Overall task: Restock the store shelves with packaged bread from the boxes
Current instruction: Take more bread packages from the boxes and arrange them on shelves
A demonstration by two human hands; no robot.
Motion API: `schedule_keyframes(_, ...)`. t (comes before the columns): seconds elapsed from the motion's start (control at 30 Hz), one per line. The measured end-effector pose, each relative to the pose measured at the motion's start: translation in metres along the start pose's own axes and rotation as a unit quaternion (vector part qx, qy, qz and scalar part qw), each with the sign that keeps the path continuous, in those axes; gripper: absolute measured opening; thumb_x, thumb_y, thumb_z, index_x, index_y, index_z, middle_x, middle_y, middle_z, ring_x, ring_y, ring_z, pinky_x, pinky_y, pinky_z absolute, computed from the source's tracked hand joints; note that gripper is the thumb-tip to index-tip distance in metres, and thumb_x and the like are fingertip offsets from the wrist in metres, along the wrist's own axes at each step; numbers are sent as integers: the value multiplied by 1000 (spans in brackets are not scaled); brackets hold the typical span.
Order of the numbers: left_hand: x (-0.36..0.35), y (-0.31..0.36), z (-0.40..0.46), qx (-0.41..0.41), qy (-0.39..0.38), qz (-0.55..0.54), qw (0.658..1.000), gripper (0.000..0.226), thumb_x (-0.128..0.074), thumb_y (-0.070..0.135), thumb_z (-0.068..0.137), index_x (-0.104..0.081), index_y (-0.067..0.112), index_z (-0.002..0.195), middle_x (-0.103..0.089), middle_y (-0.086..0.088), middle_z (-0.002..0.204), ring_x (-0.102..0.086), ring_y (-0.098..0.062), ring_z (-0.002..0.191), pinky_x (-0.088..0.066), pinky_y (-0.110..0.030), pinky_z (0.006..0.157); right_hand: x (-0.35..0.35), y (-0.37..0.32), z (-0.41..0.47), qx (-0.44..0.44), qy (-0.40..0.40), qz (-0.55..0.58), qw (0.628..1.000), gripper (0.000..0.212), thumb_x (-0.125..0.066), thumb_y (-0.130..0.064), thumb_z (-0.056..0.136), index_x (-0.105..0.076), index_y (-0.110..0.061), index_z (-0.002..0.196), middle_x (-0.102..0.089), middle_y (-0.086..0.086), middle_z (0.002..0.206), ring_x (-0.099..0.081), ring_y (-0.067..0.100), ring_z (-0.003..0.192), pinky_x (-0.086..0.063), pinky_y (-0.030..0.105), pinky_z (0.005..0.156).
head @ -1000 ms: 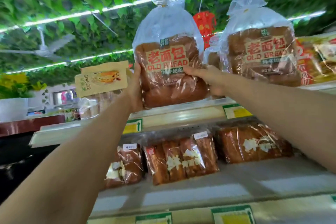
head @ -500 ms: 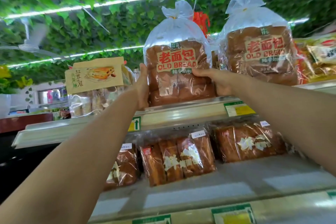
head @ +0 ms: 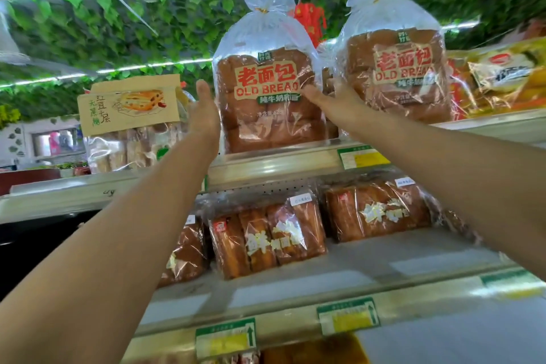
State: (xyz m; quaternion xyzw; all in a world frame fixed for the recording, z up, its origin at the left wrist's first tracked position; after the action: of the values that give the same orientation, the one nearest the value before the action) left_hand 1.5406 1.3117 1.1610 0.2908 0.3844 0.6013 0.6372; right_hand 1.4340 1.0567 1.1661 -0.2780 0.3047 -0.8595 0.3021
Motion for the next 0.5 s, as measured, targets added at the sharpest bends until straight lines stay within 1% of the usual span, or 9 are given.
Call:
schedule_keyframes(0.03, 7, 4, -1, -16, 32, -3, 999, 82, -33, 76, 84, -36, 20, 144, -18, -6, 164, -24, -30, 148, -22, -56, 119, 7, -4, -8, 18, 16, 2, 1000, 72, -52, -59, 91, -36, -13, 144, -47, 5, 139, -47, 23, 125, -39, 35, 100)
schedule_keyframes(0.07, 11, 9, -5, -44, 63, -10, 997, 67, -37, 71, 79, -47, 19, 121, -29, -7, 160, -32, -29, 143, -28, -54, 116, 13, -7, -16, 33, 30, 2, 999, 64, -51, -55, 93, -39, -14, 141, -50, 3, 132, -49, 21, 119, -40, 32, 93)
schedule_keyframes(0.13, 14, 20, -19, -98, 110, -17, 989, 40, -42, 58, 72, -53, 26, 94, -50, -11, 143, -48, -30, 130, -39, -52, 108, 28, -12, -36, 63, 56, 2, 996, 51, -50, -49, 97, -43, -16, 135, -51, -2, 116, -51, 17, 107, -37, 27, 82)
schedule_keyframes(0.2, 6, 28, -45, -128, 117, -38, 984, 24, -47, 56, 70, -59, 38, 82, -57, -15, 133, -54, -35, 124, -45, -57, 102, 45, -13, -55, 92, 78, 7, 993, 45, -49, -44, 98, -46, -17, 134, -51, -4, 114, -50, 11, 103, -35, 25, 81)
schedule_keyframes(0.27, -16, 32, -81, -139, 69, -97, 983, 8, -56, 46, 79, -63, 44, 79, -65, -14, 119, -64, -32, 109, -54, -52, 88, 61, -9, -71, 114, 83, 14, 990, 39, -49, -40, 99, -49, -18, 131, -53, -6, 115, -50, 7, 103, -38, 23, 84)
schedule_keyframes(0.33, -44, 31, -123, -129, 10, -148, 980, 12, -57, 22, 90, -65, 31, 87, -70, -5, 97, -68, -19, 83, -56, -36, 69, 79, -1, -89, 131, 81, 15, 988, 33, -50, -37, 100, -52, -16, 126, -55, -7, 112, -52, 5, 100, -41, 18, 85)
schedule_keyframes(0.37, -61, 28, -143, -117, -16, -160, 980, 11, -56, 14, 93, -64, 22, 91, -71, -3, 92, -67, -15, 77, -55, -31, 65, 88, 5, -98, 132, 78, 16, 988, 31, -50, -35, 100, -54, -16, 124, -56, -8, 110, -53, 2, 98, -42, 15, 83)
schedule_keyframes(0.43, -96, 18, -179, -68, -74, -159, 982, 10, -55, 14, 96, -64, 18, 94, -73, 0, 87, -66, -15, 73, -51, -29, 59, 111, 20, -116, 128, 73, 16, 989, 22, -50, -32, 100, -58, -17, 115, -59, -10, 102, -54, -5, 88, -42, 8, 74)
schedule_keyframes(0.5, -133, 2, -214, 5, -132, -167, 977, 9, -55, 20, 98, -64, 21, 96, -74, 2, 84, -66, -11, 67, -48, -24, 53, 137, 38, -136, 120, 68, -5, 990, 16, -50, -30, 101, -60, -18, 103, -60, -8, 93, -58, 2, 81, -44, 14, 70)
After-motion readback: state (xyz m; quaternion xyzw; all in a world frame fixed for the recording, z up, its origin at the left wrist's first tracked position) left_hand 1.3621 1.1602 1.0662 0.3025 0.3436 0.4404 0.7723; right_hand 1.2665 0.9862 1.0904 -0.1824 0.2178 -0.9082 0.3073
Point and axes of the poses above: each hand's wrist, its own z-axis towards the middle knuckle, its own x-axis out of the back of the hand, y = z × x, the point moved 10 cm from there along z, towards the middle knuckle
